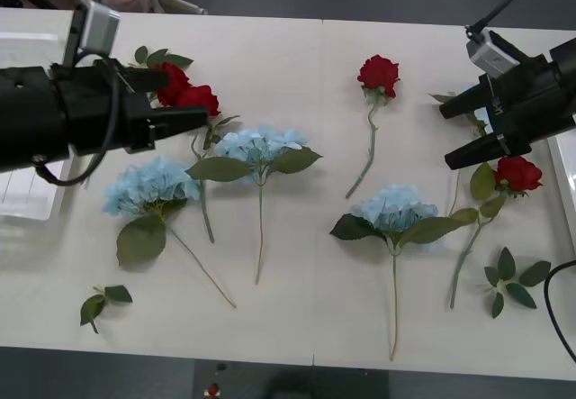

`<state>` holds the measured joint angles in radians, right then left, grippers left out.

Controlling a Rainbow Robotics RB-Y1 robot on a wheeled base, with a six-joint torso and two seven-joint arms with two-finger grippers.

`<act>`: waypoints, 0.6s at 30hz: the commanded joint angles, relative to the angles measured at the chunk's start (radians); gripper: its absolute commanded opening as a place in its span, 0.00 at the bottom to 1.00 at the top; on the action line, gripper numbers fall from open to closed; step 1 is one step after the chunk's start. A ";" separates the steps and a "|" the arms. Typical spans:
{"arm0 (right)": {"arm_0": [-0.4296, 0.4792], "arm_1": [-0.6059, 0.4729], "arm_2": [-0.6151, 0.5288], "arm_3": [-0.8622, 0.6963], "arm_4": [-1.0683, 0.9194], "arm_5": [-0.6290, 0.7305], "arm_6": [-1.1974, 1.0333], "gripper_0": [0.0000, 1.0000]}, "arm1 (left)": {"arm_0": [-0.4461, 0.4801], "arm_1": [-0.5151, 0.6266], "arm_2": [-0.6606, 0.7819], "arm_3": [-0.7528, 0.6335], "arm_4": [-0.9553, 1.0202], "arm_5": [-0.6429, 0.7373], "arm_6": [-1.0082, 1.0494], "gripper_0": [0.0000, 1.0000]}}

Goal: Put the red flowers into the right box and the blue flowers into the left box

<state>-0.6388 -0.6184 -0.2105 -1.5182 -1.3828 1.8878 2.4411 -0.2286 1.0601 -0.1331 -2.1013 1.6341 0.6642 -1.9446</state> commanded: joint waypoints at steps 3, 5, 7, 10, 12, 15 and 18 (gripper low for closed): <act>-0.018 -0.063 0.062 -0.097 0.082 -0.007 -0.320 1.00 | -0.052 0.041 -0.003 0.159 -0.008 -0.011 0.027 1.00; -0.018 -0.076 0.077 -0.100 0.105 -0.009 -0.415 1.00 | -0.074 0.041 -0.014 0.199 -0.030 -0.011 0.023 1.00; -0.012 -0.086 0.091 -0.100 0.142 -0.009 -0.533 1.00 | -0.106 0.041 -0.033 0.259 -0.059 -0.011 0.021 1.00; 0.008 -0.086 0.091 -0.100 0.197 -0.007 -0.674 1.00 | -0.159 0.040 -0.074 0.342 -0.089 -0.011 0.013 1.00; 0.028 -0.092 0.089 -0.109 0.234 -0.007 -0.758 1.00 | -0.193 0.040 -0.100 0.397 -0.094 -0.018 0.007 1.00; 0.060 -0.110 0.077 -0.128 0.286 -0.007 -0.872 1.00 | -0.230 0.038 -0.129 0.462 -0.108 -0.031 -0.005 1.00; 0.094 -0.122 0.069 -0.148 0.346 -0.006 -1.005 1.00 | -0.264 0.028 -0.160 0.521 -0.152 -0.055 -0.014 1.00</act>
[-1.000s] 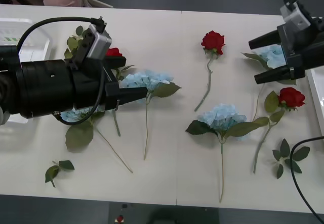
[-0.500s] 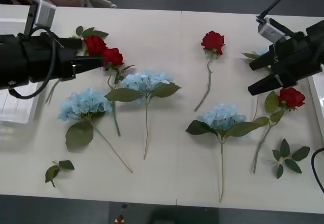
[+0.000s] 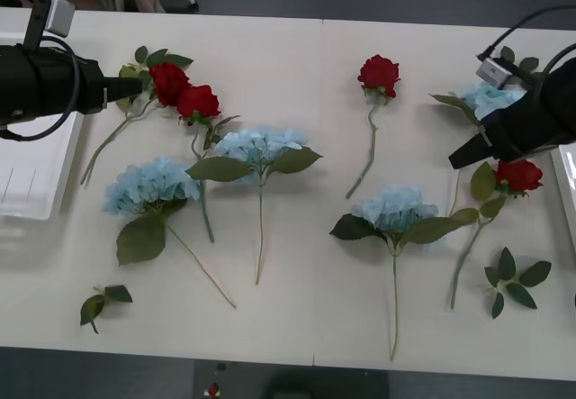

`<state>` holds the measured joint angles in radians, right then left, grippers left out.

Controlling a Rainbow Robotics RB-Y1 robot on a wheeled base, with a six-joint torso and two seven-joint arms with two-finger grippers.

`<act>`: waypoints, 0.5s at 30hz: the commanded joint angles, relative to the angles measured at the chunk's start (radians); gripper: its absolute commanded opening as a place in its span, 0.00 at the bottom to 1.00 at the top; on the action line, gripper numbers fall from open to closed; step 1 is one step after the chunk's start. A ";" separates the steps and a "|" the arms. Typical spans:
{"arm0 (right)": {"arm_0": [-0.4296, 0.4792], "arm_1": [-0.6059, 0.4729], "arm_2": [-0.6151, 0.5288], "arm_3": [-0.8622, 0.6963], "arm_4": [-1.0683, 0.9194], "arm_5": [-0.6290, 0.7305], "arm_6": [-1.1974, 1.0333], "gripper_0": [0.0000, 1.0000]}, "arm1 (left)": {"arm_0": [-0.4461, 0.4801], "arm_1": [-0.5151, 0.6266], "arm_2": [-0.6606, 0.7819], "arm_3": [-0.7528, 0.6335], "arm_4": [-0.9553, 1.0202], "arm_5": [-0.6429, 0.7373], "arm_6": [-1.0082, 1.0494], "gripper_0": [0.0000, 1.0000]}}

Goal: Put the red flowers into the right box and the blue flowers into the left box

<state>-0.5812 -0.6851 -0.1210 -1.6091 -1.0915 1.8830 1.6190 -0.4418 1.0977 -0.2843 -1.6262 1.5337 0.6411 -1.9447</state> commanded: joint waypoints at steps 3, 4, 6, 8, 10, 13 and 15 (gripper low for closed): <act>0.061 -0.059 -0.022 -0.080 0.117 -0.002 -0.309 1.00 | -0.072 -0.032 -0.015 0.103 -0.102 -0.049 -0.023 1.00; 0.072 -0.059 -0.022 -0.091 0.145 -0.004 -0.358 1.00 | -0.080 -0.045 -0.015 0.124 -0.125 -0.052 -0.028 1.00; 0.093 -0.059 -0.022 -0.104 0.185 -0.016 -0.445 1.00 | -0.095 -0.067 -0.015 0.160 -0.165 -0.052 -0.036 1.00; 0.113 -0.057 -0.022 -0.109 0.222 -0.039 -0.508 1.00 | -0.114 -0.090 -0.015 0.197 -0.204 -0.052 -0.042 1.00; 0.132 -0.057 -0.014 -0.107 0.254 -0.062 -0.550 1.00 | -0.129 -0.111 -0.015 0.233 -0.236 -0.052 -0.048 1.00; 0.159 -0.059 0.014 -0.107 0.305 -0.102 -0.603 1.00 | -0.153 -0.147 -0.015 0.290 -0.283 -0.052 -0.056 1.00; 0.172 -0.059 0.035 -0.107 0.341 -0.119 -0.626 1.00 | -0.164 -0.165 -0.015 0.322 -0.308 -0.052 -0.060 1.00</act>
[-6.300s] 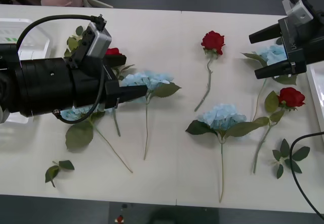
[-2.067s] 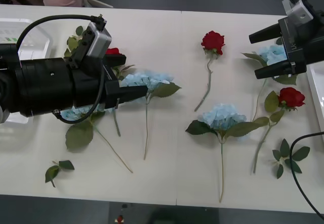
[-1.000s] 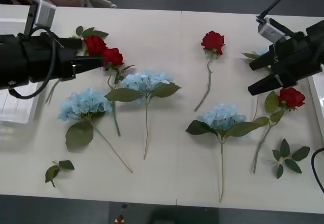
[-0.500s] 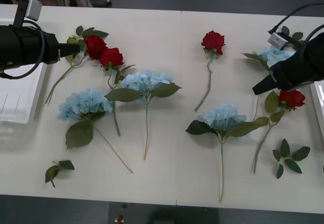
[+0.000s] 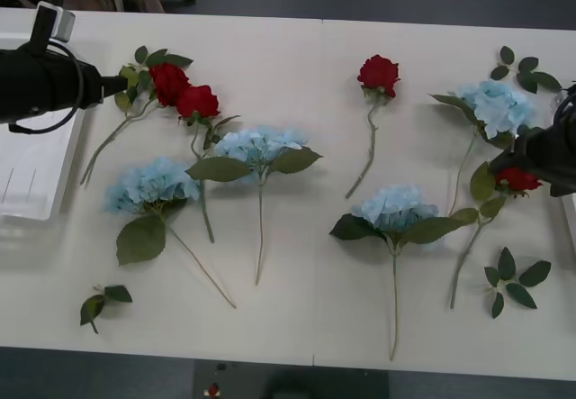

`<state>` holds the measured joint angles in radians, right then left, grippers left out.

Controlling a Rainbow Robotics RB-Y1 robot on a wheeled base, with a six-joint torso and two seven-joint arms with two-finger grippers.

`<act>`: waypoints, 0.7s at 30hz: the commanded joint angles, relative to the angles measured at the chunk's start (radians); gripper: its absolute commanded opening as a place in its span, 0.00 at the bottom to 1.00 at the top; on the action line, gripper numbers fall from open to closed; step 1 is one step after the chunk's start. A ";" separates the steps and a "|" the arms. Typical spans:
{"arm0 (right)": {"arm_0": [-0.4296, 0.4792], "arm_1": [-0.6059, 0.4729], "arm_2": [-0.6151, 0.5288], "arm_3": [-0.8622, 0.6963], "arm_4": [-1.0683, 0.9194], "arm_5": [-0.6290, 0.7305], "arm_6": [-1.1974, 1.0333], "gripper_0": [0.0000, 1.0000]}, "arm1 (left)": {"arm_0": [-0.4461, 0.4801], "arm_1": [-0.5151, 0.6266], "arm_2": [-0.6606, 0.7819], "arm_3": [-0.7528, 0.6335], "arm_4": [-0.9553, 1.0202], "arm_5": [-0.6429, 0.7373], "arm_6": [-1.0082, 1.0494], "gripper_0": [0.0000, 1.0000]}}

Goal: Put the red flowers into the right box and the blue flowers into the left box

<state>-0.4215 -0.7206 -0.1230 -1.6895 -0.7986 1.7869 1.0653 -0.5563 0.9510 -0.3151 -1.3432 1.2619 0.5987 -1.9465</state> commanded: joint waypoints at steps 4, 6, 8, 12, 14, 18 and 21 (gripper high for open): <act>0.029 -0.023 0.089 -0.004 0.127 -0.073 -0.084 1.00 | -0.066 -0.060 0.016 0.110 -0.049 -0.010 -0.071 1.00; 0.030 -0.017 0.105 0.014 0.159 -0.096 -0.084 1.00 | -0.088 -0.078 0.001 0.145 -0.055 -0.010 -0.088 1.00; 0.032 -0.008 0.117 0.042 0.188 -0.129 -0.079 1.00 | -0.126 -0.086 -0.047 0.197 -0.061 -0.025 -0.124 1.00; 0.032 0.010 0.118 0.086 0.211 -0.169 -0.070 1.00 | -0.183 -0.090 -0.144 0.274 -0.035 -0.074 -0.134 1.00; 0.032 0.020 0.118 0.111 0.223 -0.190 -0.065 1.00 | -0.206 -0.100 -0.196 0.314 -0.035 -0.109 -0.134 1.00; 0.033 0.035 0.120 0.154 0.240 -0.231 -0.056 1.00 | -0.244 -0.135 -0.260 0.395 -0.024 -0.151 -0.134 1.00; 0.036 0.049 0.120 0.175 0.254 -0.258 -0.050 1.00 | -0.255 -0.161 -0.274 0.438 -0.013 -0.154 -0.135 1.00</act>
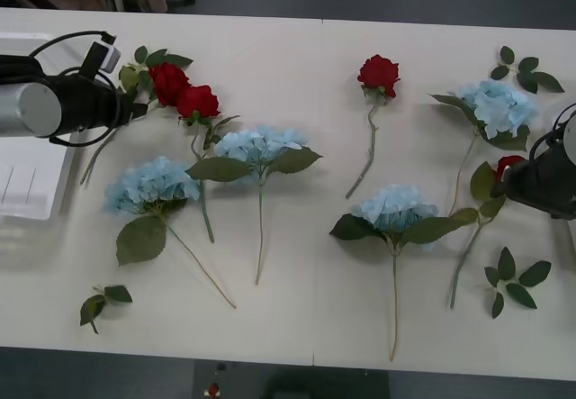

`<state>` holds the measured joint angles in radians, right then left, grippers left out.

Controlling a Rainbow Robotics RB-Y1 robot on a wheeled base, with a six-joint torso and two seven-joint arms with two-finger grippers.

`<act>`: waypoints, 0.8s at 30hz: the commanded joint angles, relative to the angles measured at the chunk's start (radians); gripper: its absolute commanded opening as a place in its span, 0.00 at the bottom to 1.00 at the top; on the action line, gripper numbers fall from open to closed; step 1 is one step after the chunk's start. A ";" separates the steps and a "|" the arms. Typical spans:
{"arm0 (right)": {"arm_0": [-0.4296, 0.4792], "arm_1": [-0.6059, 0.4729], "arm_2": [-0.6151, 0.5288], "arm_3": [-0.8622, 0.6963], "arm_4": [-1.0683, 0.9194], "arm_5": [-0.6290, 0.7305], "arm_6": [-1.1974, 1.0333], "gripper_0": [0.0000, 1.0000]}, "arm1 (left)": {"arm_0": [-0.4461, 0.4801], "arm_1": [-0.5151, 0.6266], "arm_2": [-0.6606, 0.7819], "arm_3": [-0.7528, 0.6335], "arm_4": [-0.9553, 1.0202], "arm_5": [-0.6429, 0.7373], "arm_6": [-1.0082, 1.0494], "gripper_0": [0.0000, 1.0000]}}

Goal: Put the red flowers into the right box and the blue flowers into the left box

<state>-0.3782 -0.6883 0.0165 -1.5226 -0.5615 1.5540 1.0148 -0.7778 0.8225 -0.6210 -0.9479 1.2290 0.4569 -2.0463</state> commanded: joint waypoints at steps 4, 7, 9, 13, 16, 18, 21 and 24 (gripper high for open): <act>-0.004 0.036 -0.012 0.030 0.034 -0.052 0.007 1.00 | -0.034 -0.052 0.027 0.078 0.050 -0.012 -0.034 1.00; -0.004 0.050 0.005 0.045 0.055 -0.072 0.007 1.00 | -0.034 -0.054 0.004 0.092 0.089 -0.012 -0.032 1.00; -0.001 0.058 0.013 0.056 0.072 -0.094 0.002 1.00 | -0.034 -0.054 -0.006 0.101 0.126 -0.012 -0.032 1.00; -0.001 0.075 0.016 0.088 0.077 -0.127 0.008 1.00 | -0.034 -0.054 -0.016 0.123 0.184 -0.012 -0.038 1.00; 0.001 0.087 0.020 0.105 0.083 -0.150 0.011 1.00 | -0.035 -0.054 -0.019 0.124 0.178 -0.012 -0.040 1.00; 0.005 0.095 0.023 0.111 0.094 -0.166 0.011 1.00 | -0.034 -0.054 -0.016 0.130 0.176 -0.012 -0.041 1.00; 0.016 0.098 0.030 0.113 0.098 -0.189 0.010 1.00 | -0.034 -0.051 -0.016 0.135 0.172 -0.012 -0.043 1.00; 0.027 0.099 0.042 0.111 0.103 -0.212 0.005 1.00 | -0.034 -0.051 -0.016 0.136 0.172 -0.012 -0.043 1.00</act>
<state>-0.3677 -0.5935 0.0510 -1.3941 -0.4634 1.3538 1.0150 -0.7839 0.7492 -0.6537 -0.8157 1.4047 0.4559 -2.0463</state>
